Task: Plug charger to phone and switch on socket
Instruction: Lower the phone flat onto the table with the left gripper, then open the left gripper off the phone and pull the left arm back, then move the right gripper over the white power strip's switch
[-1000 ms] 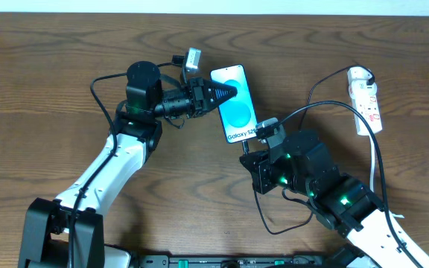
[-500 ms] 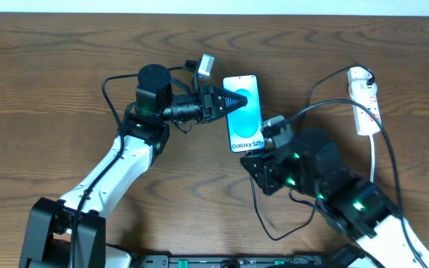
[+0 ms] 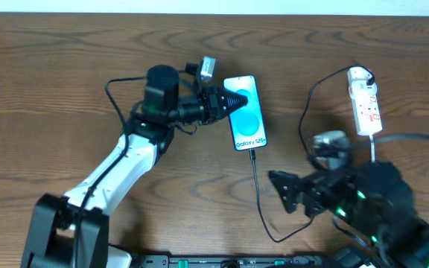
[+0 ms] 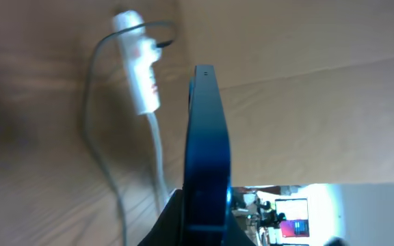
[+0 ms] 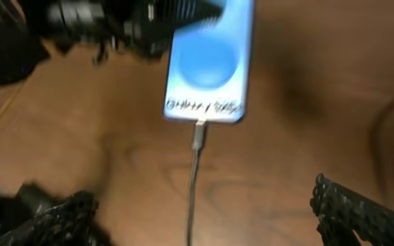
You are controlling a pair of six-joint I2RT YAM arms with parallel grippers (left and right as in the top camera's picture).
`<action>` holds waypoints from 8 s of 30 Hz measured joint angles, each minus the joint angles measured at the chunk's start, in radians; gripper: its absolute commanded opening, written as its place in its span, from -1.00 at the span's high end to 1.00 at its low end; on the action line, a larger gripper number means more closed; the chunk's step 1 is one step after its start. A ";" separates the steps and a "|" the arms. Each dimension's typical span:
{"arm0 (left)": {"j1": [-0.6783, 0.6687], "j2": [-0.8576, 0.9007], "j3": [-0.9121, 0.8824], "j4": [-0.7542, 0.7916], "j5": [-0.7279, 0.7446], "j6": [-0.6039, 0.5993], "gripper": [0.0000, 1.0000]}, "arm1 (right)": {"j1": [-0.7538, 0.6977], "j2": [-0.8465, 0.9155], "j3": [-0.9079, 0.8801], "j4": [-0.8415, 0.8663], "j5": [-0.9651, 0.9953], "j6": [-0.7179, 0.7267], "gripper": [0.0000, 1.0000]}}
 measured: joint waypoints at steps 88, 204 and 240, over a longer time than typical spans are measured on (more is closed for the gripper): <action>0.079 0.429 0.314 -0.769 -0.453 0.592 -0.70 | -0.015 -0.053 0.011 -0.048 0.278 0.055 -0.98; 0.088 -1.010 0.256 -1.637 -1.374 0.595 -0.74 | -0.245 0.499 0.011 0.134 0.340 0.266 0.17; 0.088 -1.573 0.265 -1.685 -1.442 0.595 -0.74 | -0.332 0.519 0.011 0.115 0.436 0.262 0.72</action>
